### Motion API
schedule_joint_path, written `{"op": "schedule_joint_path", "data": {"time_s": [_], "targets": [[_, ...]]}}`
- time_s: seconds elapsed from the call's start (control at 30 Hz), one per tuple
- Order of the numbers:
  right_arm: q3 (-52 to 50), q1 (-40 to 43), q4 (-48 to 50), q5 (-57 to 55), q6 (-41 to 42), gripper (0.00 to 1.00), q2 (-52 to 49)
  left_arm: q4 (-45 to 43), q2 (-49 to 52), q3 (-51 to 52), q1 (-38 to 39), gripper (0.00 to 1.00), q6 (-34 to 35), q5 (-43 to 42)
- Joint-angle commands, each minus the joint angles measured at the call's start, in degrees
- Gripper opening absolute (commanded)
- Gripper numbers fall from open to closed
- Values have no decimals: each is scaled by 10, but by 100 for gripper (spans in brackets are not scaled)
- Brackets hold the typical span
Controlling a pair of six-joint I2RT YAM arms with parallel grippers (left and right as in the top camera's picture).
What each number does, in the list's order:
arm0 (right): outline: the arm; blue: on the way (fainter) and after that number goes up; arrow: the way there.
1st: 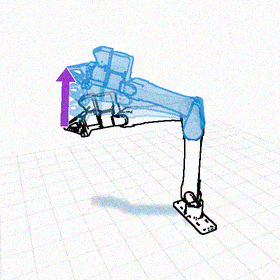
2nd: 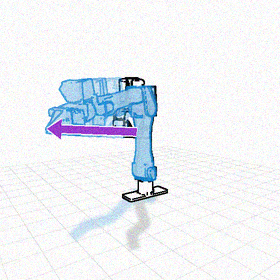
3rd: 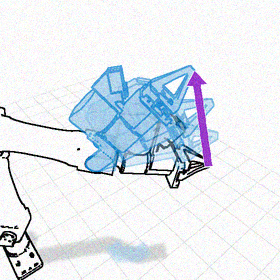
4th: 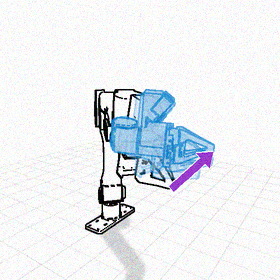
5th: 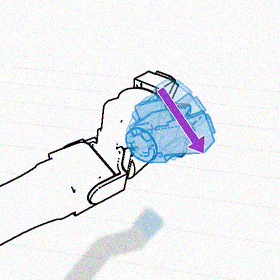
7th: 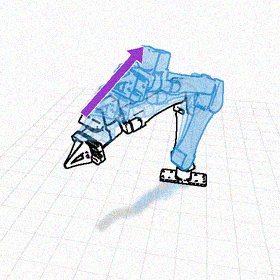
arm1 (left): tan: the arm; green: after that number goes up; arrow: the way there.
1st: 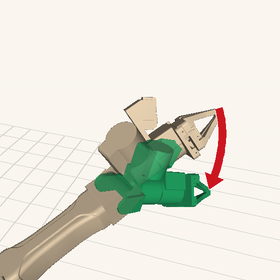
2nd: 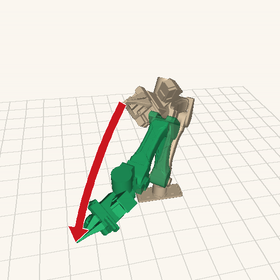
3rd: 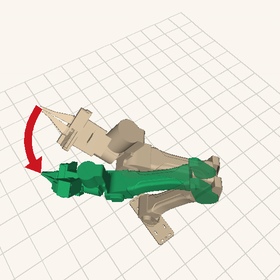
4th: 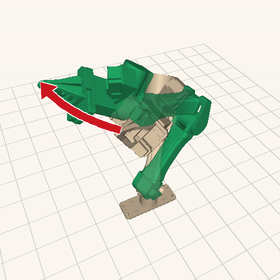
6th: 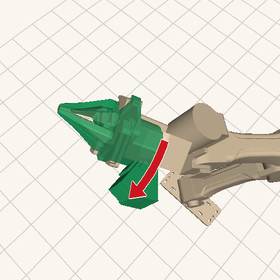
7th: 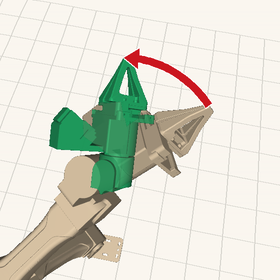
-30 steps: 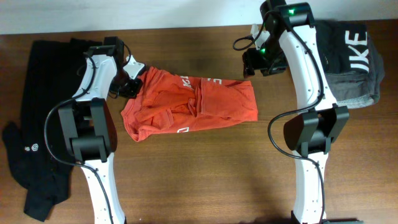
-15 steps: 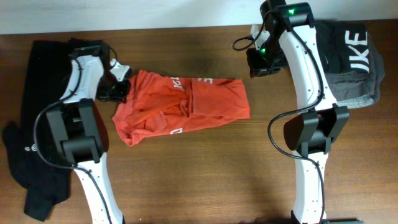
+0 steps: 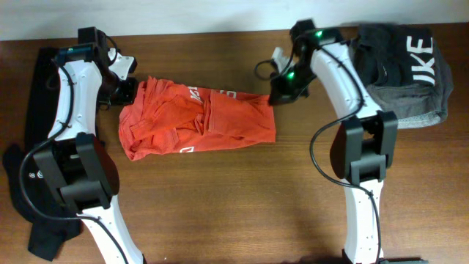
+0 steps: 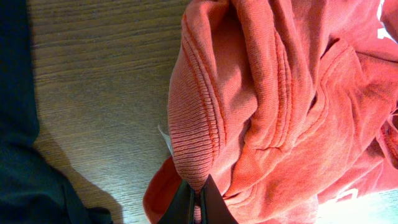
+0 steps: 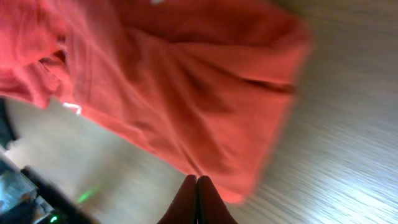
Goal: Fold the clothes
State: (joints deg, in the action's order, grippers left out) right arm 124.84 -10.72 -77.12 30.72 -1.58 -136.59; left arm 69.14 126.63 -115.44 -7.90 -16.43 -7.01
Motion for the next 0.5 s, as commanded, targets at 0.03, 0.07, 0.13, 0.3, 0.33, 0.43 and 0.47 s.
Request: {"op": "schedule_joint_path", "data": {"time_s": [0.03, 0.07, 0.13, 0.3, 0.33, 0.43, 0.47], "targets": [[-82, -21, 50, 81, -2, 4, 3, 3, -17, -1, -1, 1, 8, -12], [-101, -22, 66, 81, 8, 4, 3, 3, -17, -3, -1, 1, 8, -19], [-133, -23, 96, 81, 26, 4, 3, 5, -18, -11, 0, 0, 8, -36], [-188, -19, 145, 82, 51, 4, 2, 10, -38, -37, 7, 1, 8, -98], [-194, -18, 146, 81, 51, 4, 2, 10, -45, -41, 11, 0, 8, -111], [-196, -17, 146, 81, 51, 4, 2, 10, -61, -52, 33, 0, 8, -133], [-196, -16, 148, 81, 51, 4, 2, 10, -66, -53, 45, 0, 10, -136]]}}
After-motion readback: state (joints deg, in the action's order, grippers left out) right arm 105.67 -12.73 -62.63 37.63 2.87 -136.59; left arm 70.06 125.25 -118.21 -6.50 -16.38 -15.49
